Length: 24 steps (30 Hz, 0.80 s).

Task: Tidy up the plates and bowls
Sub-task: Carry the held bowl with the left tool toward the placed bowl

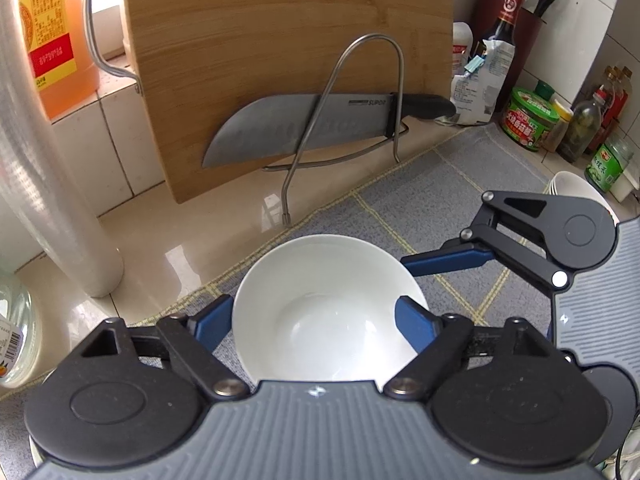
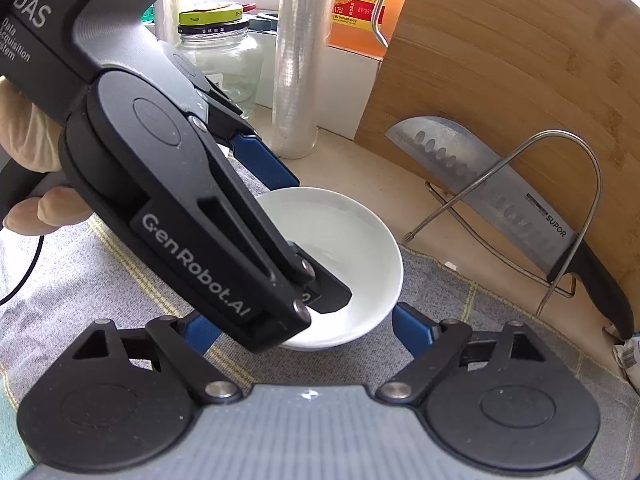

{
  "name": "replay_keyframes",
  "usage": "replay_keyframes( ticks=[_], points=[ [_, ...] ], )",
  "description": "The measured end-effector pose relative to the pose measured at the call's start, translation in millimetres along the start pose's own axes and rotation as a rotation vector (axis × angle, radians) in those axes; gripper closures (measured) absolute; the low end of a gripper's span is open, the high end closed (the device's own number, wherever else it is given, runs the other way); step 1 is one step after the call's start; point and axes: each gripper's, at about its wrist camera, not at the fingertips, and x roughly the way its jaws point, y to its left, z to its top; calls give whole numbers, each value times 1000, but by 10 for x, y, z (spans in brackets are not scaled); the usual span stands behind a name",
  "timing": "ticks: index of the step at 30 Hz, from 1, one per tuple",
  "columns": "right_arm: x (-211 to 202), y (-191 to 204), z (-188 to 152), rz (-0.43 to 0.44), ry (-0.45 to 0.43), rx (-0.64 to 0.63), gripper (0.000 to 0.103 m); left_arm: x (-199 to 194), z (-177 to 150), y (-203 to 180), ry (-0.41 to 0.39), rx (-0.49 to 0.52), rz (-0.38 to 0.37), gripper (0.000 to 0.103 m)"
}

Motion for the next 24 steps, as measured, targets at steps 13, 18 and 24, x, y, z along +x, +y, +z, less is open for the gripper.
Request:
replay_keyframes(
  ticks=[13, 18, 24],
  points=[
    [9, 9, 3, -7, 0, -6, 10, 55, 75, 62, 45, -16, -44, 18],
    [22, 8, 5, -7, 4, -6, 10, 93, 91, 68, 51, -17, -50, 18],
    [69, 1, -3, -5, 14, 1, 10, 87, 89, 83, 50, -24, -55, 18]
  ],
)
